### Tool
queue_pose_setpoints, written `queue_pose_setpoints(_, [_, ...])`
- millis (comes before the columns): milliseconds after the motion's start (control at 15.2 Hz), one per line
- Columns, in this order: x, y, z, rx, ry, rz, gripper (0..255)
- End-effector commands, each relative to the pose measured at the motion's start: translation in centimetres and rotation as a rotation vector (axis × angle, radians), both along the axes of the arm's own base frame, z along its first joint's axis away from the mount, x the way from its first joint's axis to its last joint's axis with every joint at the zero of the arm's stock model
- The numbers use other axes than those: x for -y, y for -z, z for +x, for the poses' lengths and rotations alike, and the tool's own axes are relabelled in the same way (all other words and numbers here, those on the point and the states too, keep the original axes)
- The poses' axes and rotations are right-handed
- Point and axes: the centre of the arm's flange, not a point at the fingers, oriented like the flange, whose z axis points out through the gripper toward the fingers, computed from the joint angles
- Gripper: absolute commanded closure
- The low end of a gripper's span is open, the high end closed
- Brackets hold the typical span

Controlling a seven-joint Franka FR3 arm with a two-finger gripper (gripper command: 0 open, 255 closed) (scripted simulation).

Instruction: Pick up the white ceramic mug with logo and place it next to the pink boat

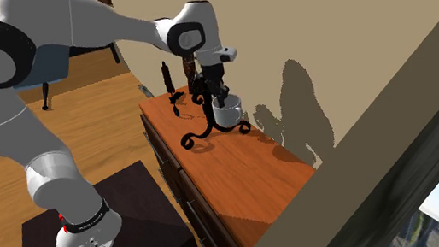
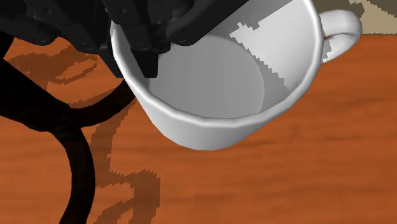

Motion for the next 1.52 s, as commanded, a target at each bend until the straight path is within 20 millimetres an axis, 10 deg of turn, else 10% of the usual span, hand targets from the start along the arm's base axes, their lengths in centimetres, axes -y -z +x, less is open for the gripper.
queue_pose_setpoints(0, [-2.7, 0.0, -0.5, -0.007, -0.004, 0.001, 255])
queue_pose_setpoints(1452, [-31.4, 0.0, -5.1, -0.007, -0.004, 0.001, 255])
